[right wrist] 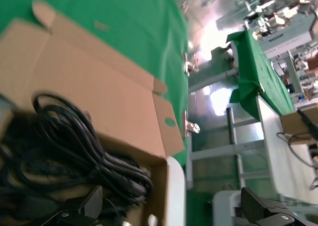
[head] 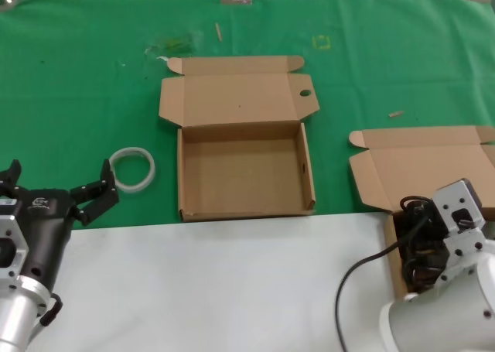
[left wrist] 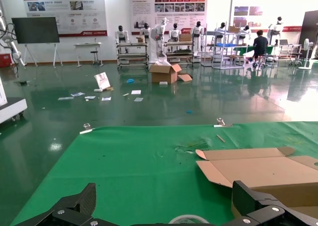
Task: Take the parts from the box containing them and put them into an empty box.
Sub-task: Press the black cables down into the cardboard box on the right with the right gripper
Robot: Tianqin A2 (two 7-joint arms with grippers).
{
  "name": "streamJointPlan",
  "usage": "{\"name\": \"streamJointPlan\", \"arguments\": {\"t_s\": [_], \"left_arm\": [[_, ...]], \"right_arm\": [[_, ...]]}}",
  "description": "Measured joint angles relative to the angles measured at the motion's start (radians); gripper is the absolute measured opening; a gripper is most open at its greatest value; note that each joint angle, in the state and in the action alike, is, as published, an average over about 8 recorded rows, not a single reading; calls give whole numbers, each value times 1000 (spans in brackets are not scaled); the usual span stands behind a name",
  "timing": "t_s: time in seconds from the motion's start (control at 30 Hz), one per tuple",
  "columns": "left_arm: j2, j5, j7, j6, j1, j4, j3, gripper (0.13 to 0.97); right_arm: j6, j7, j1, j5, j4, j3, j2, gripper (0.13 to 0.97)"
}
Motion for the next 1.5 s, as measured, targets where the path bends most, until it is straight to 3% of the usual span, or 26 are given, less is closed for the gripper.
{"name": "streamJointPlan", "arguments": {"t_s": [0.23, 0.53, 0.97, 1.5], "left_arm": [[0, 0, 0, 0, 0, 0, 0, 966], [0, 0, 0, 0, 0, 0, 0, 966], [0, 0, 0, 0, 0, 0, 0, 966], [0, 0, 0, 0, 0, 0, 0, 966]], "right_arm": [[-41, -191, 74, 30, -118, 70, 0, 966], [-157, -274, 129, 76, -244, 139, -1, 966], [-228, -262, 105, 115, -266, 183, -1, 966], [-242, -185, 55, 81, -257, 169, -1, 966]]}}
